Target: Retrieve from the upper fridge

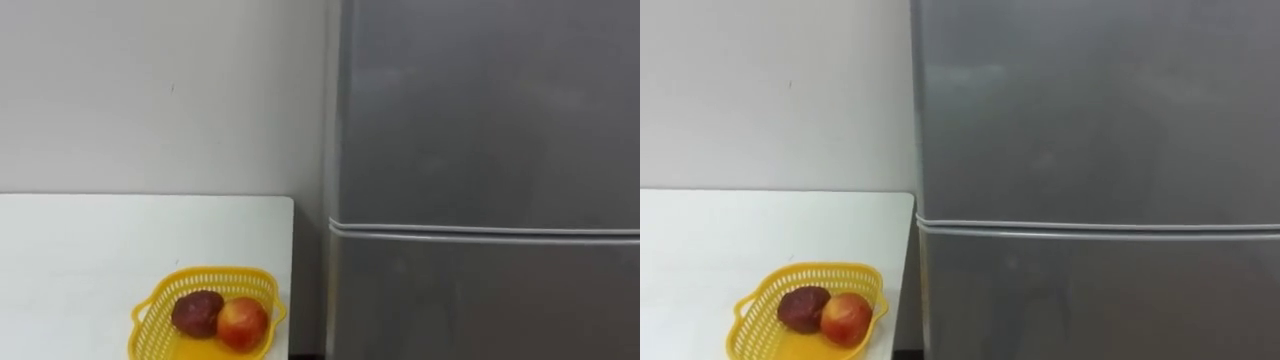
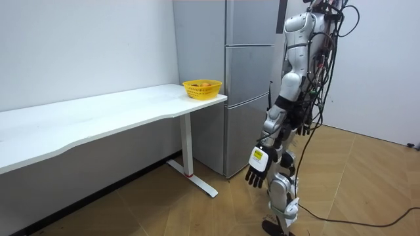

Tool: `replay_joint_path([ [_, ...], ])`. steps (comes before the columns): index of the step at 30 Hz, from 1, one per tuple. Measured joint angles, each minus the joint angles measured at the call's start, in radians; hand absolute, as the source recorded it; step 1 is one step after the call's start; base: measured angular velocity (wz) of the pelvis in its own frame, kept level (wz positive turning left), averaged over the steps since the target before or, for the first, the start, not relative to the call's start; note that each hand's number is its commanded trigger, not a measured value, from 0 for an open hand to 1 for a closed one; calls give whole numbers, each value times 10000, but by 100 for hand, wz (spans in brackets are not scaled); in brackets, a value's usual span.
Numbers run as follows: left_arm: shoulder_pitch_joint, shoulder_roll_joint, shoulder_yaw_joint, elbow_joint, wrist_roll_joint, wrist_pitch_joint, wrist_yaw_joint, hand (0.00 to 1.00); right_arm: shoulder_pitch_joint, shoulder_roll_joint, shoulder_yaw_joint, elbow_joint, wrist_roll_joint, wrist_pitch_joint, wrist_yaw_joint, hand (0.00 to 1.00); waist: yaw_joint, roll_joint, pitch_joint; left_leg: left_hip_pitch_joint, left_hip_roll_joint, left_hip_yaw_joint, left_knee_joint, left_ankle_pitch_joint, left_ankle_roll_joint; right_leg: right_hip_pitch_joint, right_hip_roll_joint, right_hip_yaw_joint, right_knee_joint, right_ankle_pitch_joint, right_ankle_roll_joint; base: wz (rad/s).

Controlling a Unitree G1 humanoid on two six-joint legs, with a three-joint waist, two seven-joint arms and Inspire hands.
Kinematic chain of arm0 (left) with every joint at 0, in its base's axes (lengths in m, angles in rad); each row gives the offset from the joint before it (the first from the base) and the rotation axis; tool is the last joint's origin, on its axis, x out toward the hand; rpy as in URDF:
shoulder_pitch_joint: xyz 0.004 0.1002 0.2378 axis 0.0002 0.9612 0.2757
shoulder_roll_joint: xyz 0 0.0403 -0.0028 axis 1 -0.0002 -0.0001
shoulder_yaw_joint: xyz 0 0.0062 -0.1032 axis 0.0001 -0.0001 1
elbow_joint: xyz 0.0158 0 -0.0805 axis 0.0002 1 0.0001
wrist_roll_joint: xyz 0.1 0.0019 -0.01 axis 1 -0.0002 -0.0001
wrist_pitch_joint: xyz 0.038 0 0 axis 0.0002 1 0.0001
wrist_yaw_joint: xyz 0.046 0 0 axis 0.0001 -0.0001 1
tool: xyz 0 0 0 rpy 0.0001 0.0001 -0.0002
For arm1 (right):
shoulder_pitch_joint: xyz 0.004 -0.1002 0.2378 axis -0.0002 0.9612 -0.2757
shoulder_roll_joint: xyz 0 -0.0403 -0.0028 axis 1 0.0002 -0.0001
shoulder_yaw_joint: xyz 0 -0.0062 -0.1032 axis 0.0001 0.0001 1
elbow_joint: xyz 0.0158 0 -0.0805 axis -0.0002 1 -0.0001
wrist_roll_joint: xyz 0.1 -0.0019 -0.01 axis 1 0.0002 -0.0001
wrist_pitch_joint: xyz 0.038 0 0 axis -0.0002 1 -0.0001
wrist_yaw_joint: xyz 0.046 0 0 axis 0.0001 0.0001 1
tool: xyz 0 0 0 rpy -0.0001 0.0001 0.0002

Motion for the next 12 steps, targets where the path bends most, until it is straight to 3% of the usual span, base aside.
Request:
replay_joint_path([
  [12, 20, -3, -228, 2, 1, -19, -229, 0, 272, 29, 163, 55, -648, 68, 795, 0, -47, -34, 7, 44, -7, 0, -3, -1, -1, 26, -17, 0, 45, -36, 15, 0],
])
